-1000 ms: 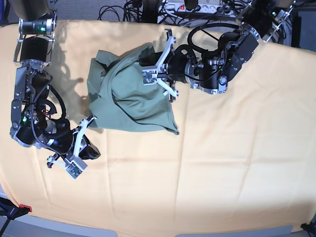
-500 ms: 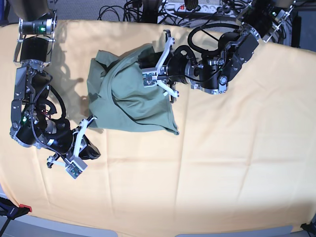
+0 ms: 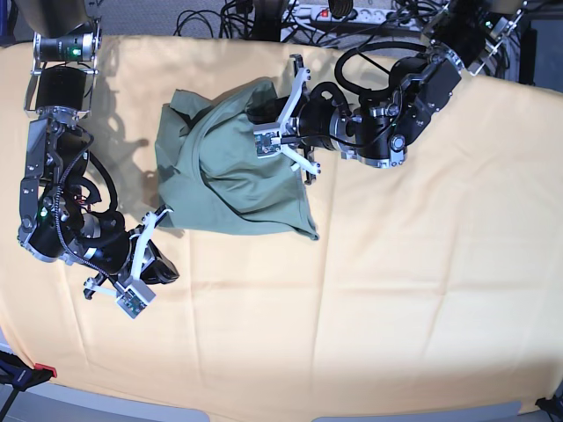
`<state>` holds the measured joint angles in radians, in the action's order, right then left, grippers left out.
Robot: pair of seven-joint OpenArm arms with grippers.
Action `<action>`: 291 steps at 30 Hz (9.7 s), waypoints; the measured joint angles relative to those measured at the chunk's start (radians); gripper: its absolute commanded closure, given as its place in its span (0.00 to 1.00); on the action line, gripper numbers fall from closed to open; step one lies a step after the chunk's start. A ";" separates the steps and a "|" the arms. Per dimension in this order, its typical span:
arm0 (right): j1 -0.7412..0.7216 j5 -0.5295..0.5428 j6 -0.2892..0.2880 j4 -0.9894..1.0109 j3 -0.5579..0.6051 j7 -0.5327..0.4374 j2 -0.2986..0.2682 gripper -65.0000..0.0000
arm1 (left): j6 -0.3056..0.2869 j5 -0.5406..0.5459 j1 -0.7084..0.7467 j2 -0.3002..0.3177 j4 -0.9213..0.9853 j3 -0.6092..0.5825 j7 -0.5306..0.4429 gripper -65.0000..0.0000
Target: Fold the T-shirt properly
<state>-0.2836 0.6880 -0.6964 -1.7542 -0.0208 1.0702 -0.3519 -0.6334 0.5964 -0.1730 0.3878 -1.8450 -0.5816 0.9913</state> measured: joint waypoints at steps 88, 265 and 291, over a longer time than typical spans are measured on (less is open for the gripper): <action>0.001 -0.060 0.000 0.266 0.039 -0.095 -0.002 1.00 | -0.060 0.638 0.019 0.224 -0.092 0.215 0.170 1.00; 1.324 0.779 -0.001 -0.397 -1.114 0.328 -0.002 1.00 | 0.050 0.871 1.054 0.397 -0.485 1.440 0.407 1.00; 1.284 0.525 0.002 0.391 -0.463 0.266 0.060 1.00 | -0.049 0.658 1.265 0.135 0.212 0.959 0.304 1.00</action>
<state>1.0000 1.2133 -0.6945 -1.3632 -0.4843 1.3365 -0.2916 -0.6827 1.2545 1.0916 0.5232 -1.6333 0.3775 1.2953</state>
